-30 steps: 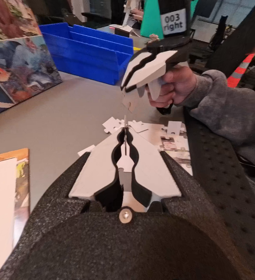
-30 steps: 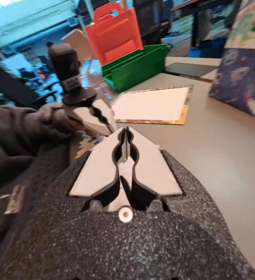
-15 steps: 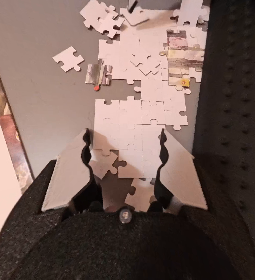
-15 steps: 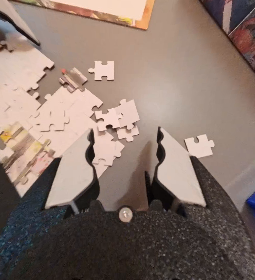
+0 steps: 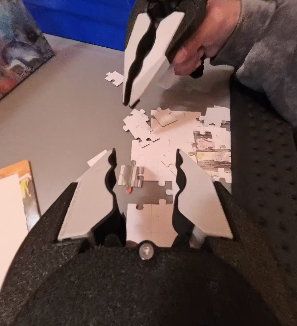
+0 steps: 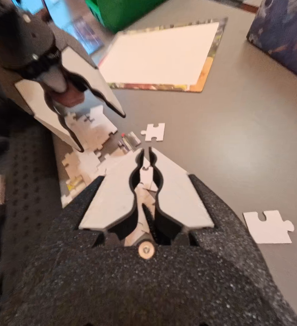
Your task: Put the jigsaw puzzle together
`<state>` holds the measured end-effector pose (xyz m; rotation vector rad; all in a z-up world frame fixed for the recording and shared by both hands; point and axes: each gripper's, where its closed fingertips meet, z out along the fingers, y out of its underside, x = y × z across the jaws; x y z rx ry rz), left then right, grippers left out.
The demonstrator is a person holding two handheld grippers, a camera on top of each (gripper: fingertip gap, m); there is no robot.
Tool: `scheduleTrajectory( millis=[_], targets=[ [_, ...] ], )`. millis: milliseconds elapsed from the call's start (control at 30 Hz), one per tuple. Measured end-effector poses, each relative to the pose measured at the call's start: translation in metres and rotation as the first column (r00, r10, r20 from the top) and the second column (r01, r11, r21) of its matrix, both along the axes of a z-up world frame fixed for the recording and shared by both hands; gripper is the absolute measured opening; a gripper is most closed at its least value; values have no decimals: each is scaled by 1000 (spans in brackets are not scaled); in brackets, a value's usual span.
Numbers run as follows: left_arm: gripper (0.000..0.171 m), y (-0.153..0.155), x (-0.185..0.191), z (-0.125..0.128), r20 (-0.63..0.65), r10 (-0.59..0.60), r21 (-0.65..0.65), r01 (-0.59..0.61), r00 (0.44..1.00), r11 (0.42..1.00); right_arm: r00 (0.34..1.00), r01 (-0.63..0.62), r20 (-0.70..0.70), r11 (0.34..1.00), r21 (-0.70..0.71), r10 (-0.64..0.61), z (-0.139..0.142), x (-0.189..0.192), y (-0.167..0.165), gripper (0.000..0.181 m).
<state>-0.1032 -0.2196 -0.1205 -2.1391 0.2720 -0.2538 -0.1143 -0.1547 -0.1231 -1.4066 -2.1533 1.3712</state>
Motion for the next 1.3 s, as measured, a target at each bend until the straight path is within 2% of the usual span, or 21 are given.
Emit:
scheduleTrajectory(
  millis=[67, 133, 200, 267, 400, 467, 500, 600, 667, 733, 767, 833, 900, 967, 1033, 1100, 1133, 1200, 1233, 1267, 1300],
  targets=[
    [60, 18, 12, -17, -98, -70, -40, 66, 993, 997, 997, -33, 76, 986, 163, 20, -30, 10, 5, 42],
    [51, 36, 21, -38, -176, -102, -88, 87, 979, 992, 996, -18, 84, 954, 298, -8, -49, 15, 18, 52],
    [46, 51, 24, -55, -201, -93, -124, 68, 975, 990, 996, 11, 83, 954, 299, -38, -55, 16, 25, 51],
    [16, 56, 30, -59, -185, -101, -133, 77, 977, 988, 994, 16, 97, 972, 234, -40, -58, 17, 21, 45],
    [9, 54, 30, -59, -250, -87, -109, 61, 964, 992, 998, 15, 51, 975, 220, -27, -51, 17, 15, 43],
    [6, 54, 29, -60, -264, -80, -103, 54, 961, 993, 999, 30, -20, 984, 175, -27, -35, 13, 15, 12],
    [6, 54, 29, -60, -272, -76, -101, 50, 959, 994, 998, -30, -52, 995, 98, 35, -22, 18, 5, 0],
    [6, 55, 26, -60, -272, -66, -100, 40, 960, 994, 992, -112, -61, 992, -53, 108, -6, 29, -12, 0],
    [5, 54, 24, -59, -269, -61, -100, 35, 961, 994, 998, -16, -53, 999, 30, 18, -18, 19, 6, 3],
    [5, 52, 25, -59, -264, -68, -102, 42, 962, 994, 998, 60, -9, 991, 117, -59, -35, 11, 20, 42],
    [5, 52, 26, -59, -263, -73, -102, 48, 962, 994, 999, 47, 21, 991, 123, -50, -41, 12, 18, 49],
    [5, 52, 26, -60, -262, -77, -103, 51, 962, 993, 999, -17, 40, 993, 116, 13, -44, 15, 5, 43],
    [4, 52, 26, -60, -259, -78, -104, 52, 963, 993, 999, -43, 21, 987, 157, 41, -43, 17, 2, 2],
    [2, 52, 25, -60, -262, -71, -104, 45, 962, 994, 1000, -3, -9, 987, 159, 4, -35, 13, 8, 2],
    [2, 52, 25, -60, -262, -70, -104, 44, 963, 994, 987, 83, -145, 996, 44, -76, 1, 4, 20, 2],
    [2, 52, 25, -60, -261, -70, -104, 45, 963, 994, 967, 99, -225, 992, -83, -115, 30, 6, 29, 2],
    [2, 52, 25, -60, -261, -71, -104, 45, 963, 994, 963, 128, -224, 987, -96, -146, 31, 6, 36, 2],
    [5, 50, 24, -58, -249, -66, -108, 40, 966, 993, 973, 194, -118, 981, -23, -196, 2, 4, 48, 3],
    [14, 48, 21, -54, -242, -56, -102, 32, 969, 994, 968, 247, -56, 967, 54, -244, -18, 2, 58, 22],
    [23, 45, 15, -48, -240, -33, -90, 11, 970, 996, 956, 293, -11, 946, 140, -294, -33, 1, 68, 59],
    [29, 40, 6, -38, -241, -4, -73, -14, 971, 997, 948, 310, 10, 926, 215, -319, -42, 3, 75, 76]
  ],
)
